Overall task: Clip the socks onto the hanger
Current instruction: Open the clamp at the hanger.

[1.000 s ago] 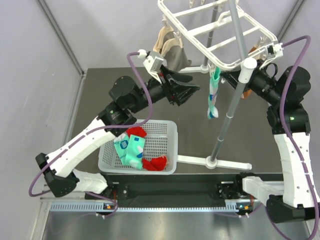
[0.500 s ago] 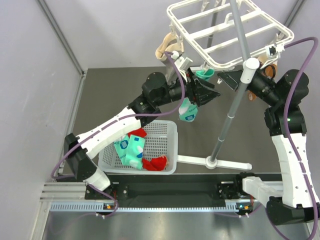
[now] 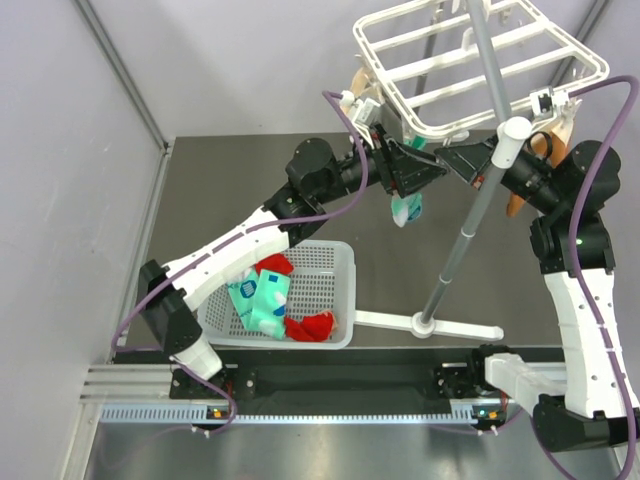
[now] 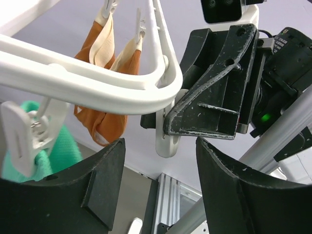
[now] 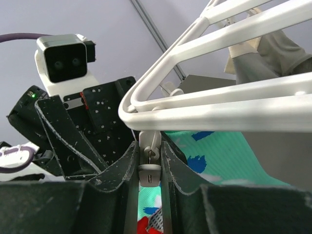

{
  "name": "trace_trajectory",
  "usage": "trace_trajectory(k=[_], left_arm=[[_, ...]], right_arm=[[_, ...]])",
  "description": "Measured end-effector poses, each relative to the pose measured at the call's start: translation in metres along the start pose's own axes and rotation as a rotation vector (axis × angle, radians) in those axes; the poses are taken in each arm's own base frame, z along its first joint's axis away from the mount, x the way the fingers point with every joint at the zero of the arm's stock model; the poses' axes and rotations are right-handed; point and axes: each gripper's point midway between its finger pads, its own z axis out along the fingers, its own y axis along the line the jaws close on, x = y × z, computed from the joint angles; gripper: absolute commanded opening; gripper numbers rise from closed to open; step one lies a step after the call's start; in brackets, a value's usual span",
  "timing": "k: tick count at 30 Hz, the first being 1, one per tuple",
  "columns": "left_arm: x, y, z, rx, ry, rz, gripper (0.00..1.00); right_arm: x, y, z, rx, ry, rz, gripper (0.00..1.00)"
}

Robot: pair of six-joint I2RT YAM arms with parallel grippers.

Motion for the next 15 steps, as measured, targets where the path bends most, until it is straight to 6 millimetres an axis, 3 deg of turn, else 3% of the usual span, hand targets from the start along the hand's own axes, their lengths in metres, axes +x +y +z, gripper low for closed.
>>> trace_trajectory(k=[5,8,10,11,13,15], left_arm=[[0.0036,0.0044,0.0039,0.012,0.007,-0.036,0.49],[0.0049,0.0029,0.0079,0.036,0.015,-0.051,0.33],[0.0050,0.0003,0.0082,0.048,0.020,-0.057,0.14],[0.0050,-0.0002,0.0082,0.052,0.022,-0.054,0.03],[0.0061,-0.0007,0.0080,0.060,0.028,-0.043,0.00],[0.0063,0.0001,0.0080,0.058,0.028,-0.033,0.00]], right_arm=[[0.0007,-0.0006,0.0002,-0.002,-0.001,-0.007,0.00],[0.0004,-0.0023,0.0004,0.003,-0.005,-0.013,0.00],[0.0006,-0.0046,0.0010,0.010,-0.008,-0.015,0.00],[0.0006,-0.0049,0.0011,0.010,-0.010,-0.013,0.04],[-0.0003,-0.0060,0.0011,0.017,-0.016,-0.015,0.14],[-0.0002,-0.0076,0.0011,0.024,-0.017,-0.014,0.33]])
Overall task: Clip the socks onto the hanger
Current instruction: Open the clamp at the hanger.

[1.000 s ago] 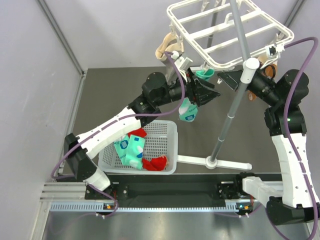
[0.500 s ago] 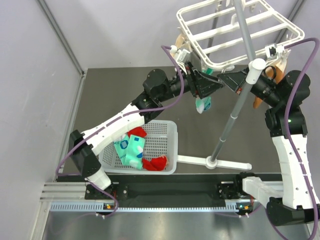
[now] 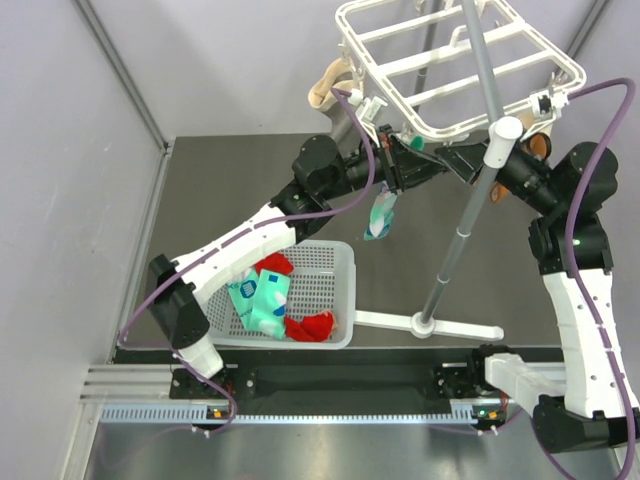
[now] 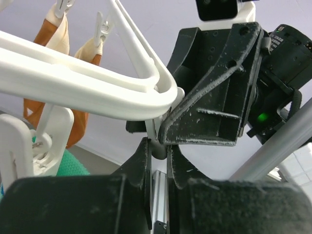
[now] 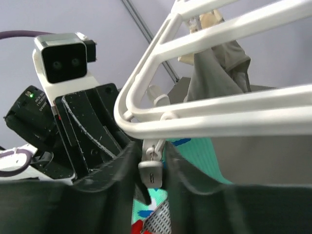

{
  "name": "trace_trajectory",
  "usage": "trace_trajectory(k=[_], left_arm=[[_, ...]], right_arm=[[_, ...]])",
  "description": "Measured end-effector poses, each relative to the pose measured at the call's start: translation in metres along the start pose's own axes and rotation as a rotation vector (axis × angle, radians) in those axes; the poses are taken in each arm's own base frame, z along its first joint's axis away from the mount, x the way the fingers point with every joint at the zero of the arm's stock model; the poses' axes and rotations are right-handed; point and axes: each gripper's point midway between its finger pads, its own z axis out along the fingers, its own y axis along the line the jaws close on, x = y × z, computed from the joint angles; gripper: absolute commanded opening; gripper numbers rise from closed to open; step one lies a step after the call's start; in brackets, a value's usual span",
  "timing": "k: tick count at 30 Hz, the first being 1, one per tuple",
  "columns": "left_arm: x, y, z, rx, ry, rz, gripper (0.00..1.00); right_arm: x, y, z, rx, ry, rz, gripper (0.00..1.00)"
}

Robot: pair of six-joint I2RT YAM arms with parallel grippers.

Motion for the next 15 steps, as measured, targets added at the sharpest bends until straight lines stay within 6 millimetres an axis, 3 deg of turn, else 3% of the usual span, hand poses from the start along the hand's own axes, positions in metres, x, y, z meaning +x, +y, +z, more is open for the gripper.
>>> trace_trajectory(k=[1,2,5,12,15], left_arm=[[0.000,0.001,0.000,-0.005,-0.002,0.008,0.00],[0.000,0.003,0.000,-0.011,-0.004,0.016,0.00],[-0.001,0.012,0.001,-0.049,-0.016,0.063,0.00],[0.009,0.045,0.001,-0.238,-0.008,0.252,0.00],[0.019,0.047,0.004,-0.295,0.005,0.342,0.00]], right_arm=[[0.001,-0.001,0.000,0.004,0.003,-0.001,0.40],[0.003,-0.003,-0.001,0.015,0.009,0.003,0.54],[0.004,-0.011,-0.004,0.071,0.008,0.005,0.68],[-0.008,-0.021,-0.012,0.198,-0.026,0.012,0.68],[-0.014,-0.023,-0.014,0.232,-0.038,0.007,0.61]])
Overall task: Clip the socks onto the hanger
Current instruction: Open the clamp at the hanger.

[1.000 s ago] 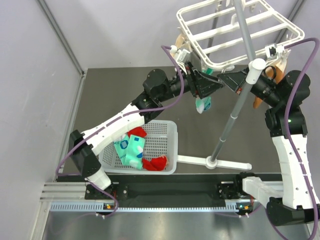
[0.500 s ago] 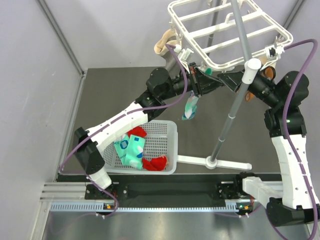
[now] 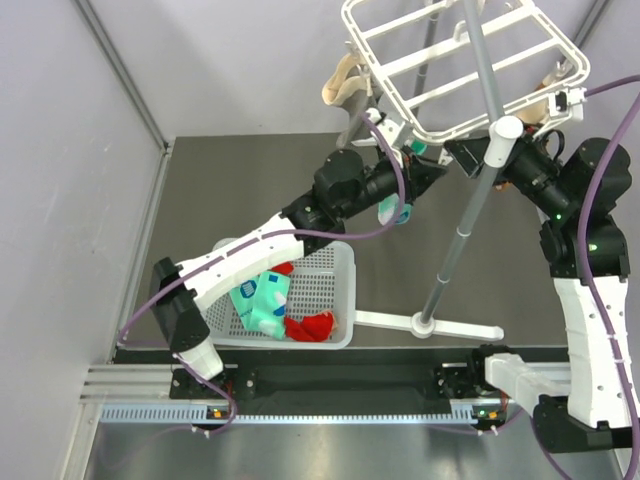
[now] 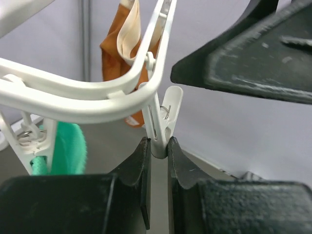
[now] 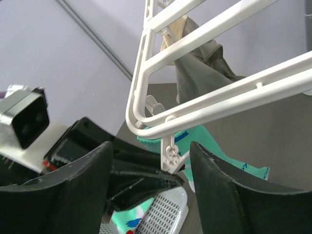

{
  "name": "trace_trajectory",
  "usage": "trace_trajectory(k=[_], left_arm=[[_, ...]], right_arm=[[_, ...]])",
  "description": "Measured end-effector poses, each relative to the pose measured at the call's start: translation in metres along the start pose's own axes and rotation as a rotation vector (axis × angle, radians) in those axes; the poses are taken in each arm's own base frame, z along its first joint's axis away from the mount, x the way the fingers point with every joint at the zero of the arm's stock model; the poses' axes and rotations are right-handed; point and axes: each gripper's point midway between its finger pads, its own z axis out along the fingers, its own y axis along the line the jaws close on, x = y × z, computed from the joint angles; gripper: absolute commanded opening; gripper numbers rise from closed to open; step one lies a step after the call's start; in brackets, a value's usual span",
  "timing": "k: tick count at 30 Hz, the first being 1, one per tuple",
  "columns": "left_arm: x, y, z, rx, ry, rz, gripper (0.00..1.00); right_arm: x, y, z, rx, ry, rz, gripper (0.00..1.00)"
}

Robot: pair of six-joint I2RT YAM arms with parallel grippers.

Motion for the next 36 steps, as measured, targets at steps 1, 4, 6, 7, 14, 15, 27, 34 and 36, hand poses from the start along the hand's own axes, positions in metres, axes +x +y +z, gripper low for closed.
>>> trace_trajectory(k=[1,4,6,7,14,15,27,34,36], left_arm=[[0.002,0.000,0.001,-0.018,0.001,0.026,0.00],[0.005,0.000,0.000,-0.061,-0.008,0.092,0.00],[0.006,0.004,-0.003,-0.091,-0.017,0.127,0.00],[0.006,0.006,-0.005,-0.105,-0.022,0.147,0.00],[0.005,0.013,-0.008,-0.167,-0.043,0.240,0.00],[0.004,0.012,-0.008,-0.170,-0.048,0.252,0.00],[-0.001,-0.003,-0.010,-0.215,-0.071,0.413,0.00],[-0.002,-0.004,-0.013,-0.255,-0.069,0.482,0.00],[-0.003,-0.003,-0.013,-0.267,-0.067,0.497,0.00]], right_arm=[[-0.001,-0.001,0.000,0.008,-0.002,-0.001,0.58],[0.001,-0.007,0.002,0.032,0.007,0.005,0.41],[0.003,-0.011,0.004,0.046,0.017,0.007,0.32],[0.005,-0.014,0.006,0.055,0.023,0.011,0.31],[0.010,-0.017,0.008,0.074,0.038,0.016,0.52],[0.011,-0.017,0.008,0.075,0.039,0.016,0.52],[0.030,-0.008,0.019,0.034,0.086,0.027,0.50],[0.035,-0.011,0.024,0.055,0.082,0.040,0.46],[0.035,-0.011,0.025,0.060,0.078,0.043,0.47]])
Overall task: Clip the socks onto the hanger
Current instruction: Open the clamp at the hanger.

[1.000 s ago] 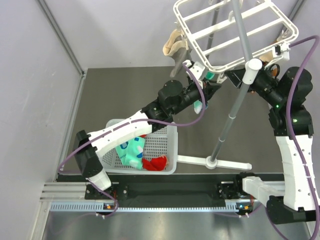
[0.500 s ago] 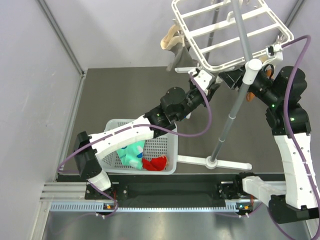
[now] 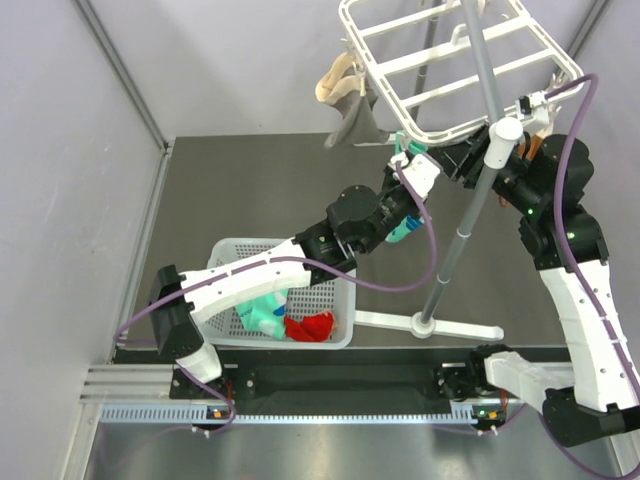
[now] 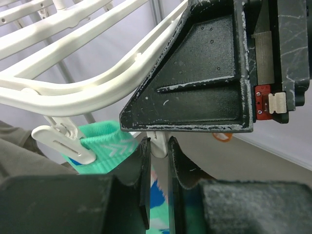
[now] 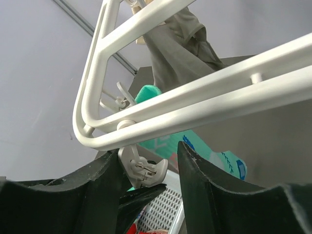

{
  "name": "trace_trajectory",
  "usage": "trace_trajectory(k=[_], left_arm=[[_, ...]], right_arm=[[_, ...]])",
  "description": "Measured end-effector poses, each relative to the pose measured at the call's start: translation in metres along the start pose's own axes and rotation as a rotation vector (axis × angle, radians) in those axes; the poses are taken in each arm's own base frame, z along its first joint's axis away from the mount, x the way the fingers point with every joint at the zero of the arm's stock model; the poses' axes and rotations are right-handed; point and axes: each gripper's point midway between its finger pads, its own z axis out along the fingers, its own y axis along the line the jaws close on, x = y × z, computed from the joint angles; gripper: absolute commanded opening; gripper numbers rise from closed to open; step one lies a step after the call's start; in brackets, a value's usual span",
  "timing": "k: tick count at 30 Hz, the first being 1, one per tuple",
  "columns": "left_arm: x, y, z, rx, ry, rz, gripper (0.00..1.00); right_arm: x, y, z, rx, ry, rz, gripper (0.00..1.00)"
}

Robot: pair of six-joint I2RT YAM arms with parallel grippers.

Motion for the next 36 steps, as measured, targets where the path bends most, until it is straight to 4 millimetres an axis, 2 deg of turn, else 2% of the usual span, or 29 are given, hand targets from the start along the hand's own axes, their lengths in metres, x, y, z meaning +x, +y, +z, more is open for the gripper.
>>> trace_trajectory(k=[9,13,15,16,17,18,19,20,22,23,28,32,36], left_arm=[[0.003,0.001,0.000,-0.033,0.010,0.065,0.00],[0.003,0.001,0.000,-0.034,0.012,0.073,0.00],[0.004,0.001,0.000,-0.033,0.014,0.076,0.00],[0.005,0.001,0.000,-0.034,0.015,0.078,0.05],[0.006,0.001,0.000,-0.036,0.018,0.080,0.15],[0.006,0.001,0.000,-0.036,0.018,0.080,0.27],[0.007,0.001,0.000,-0.037,0.020,0.081,0.52],[0.007,0.001,0.000,-0.036,0.021,0.084,0.59],[0.009,-0.003,-0.001,-0.028,0.030,0.066,0.69],[0.011,-0.004,-0.001,-0.024,0.036,0.060,0.71],[0.021,-0.006,-0.015,0.002,0.099,0.004,0.72],[0.015,0.019,-0.037,-0.015,0.139,-0.090,0.70],[0.002,0.078,-0.069,-0.061,0.125,-0.237,0.69]], right_arm=[[-0.001,-0.003,0.001,0.030,-0.012,0.018,0.47],[-0.001,-0.002,0.002,0.029,-0.014,0.023,0.32],[-0.001,-0.002,0.002,0.029,-0.017,0.024,0.17],[-0.002,-0.002,0.002,0.030,-0.019,0.026,0.12],[-0.002,-0.003,0.002,0.033,-0.021,0.025,0.00],[-0.002,-0.003,0.003,0.034,-0.020,0.029,0.00],[-0.001,-0.003,0.003,0.035,-0.018,0.031,0.00],[-0.001,-0.003,0.004,0.034,-0.017,0.030,0.00],[-0.002,-0.004,0.006,0.035,-0.022,0.030,0.00],[-0.003,-0.004,0.008,0.038,-0.026,0.029,0.00],[-0.004,-0.007,0.011,0.048,-0.032,0.028,0.00],[-0.005,-0.008,0.011,0.052,-0.035,0.021,0.00],[-0.005,-0.009,0.011,0.054,-0.038,0.013,0.00]])
